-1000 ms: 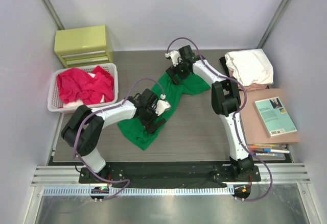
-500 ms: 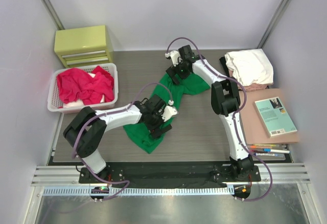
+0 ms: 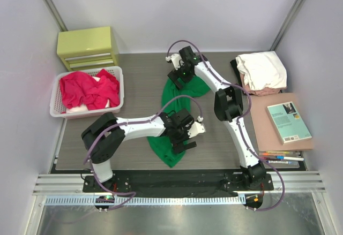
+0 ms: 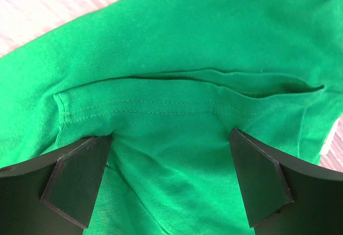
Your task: Fold and stack the t-shirts
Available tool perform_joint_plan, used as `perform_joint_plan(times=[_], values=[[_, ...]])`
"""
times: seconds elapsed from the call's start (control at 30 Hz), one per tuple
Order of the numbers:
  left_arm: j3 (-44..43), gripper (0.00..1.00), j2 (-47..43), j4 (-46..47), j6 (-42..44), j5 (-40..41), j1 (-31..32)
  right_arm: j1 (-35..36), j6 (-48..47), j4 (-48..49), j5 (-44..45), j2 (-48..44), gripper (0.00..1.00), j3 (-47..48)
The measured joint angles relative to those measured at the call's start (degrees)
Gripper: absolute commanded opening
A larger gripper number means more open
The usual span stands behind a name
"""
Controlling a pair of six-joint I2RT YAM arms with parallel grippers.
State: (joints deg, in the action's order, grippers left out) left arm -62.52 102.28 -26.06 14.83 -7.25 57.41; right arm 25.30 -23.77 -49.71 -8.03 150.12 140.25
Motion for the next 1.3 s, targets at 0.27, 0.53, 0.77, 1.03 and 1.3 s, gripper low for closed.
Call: perform_joint_plan(times=[0.27, 0.53, 0.77, 1.03, 1.3], values=[[-4.6, 1.0, 3.8, 0.7, -0.8, -0.2, 5.3, 3.5, -1.4, 0.6, -0.1, -1.8, 1.0, -3.1], [-5.7, 1.0, 4.8, 1.2, -1.2, -0.2, 7.8, 6.3, -2.6, -0.6, 1.4, -1.9, 1.0, -2.8], [-5.7, 1.0, 4.8, 1.2, -1.6, 0.0, 7.8, 6.6, -1.4, -2.3, 5.1, 0.5, 1.0, 1.8], [-5.1, 1.0, 4.4, 2.1, -2.6, 1.0, 7.8, 7.2, 1.3, 8.4, 20.6, -2.5, 1.0, -5.3], [-5.0, 1.0, 4.3, 4.5, -2.3, 3.9, 7.6, 8.6, -13.2, 36.0, 50.1, -0.3, 1.0, -13.8]])
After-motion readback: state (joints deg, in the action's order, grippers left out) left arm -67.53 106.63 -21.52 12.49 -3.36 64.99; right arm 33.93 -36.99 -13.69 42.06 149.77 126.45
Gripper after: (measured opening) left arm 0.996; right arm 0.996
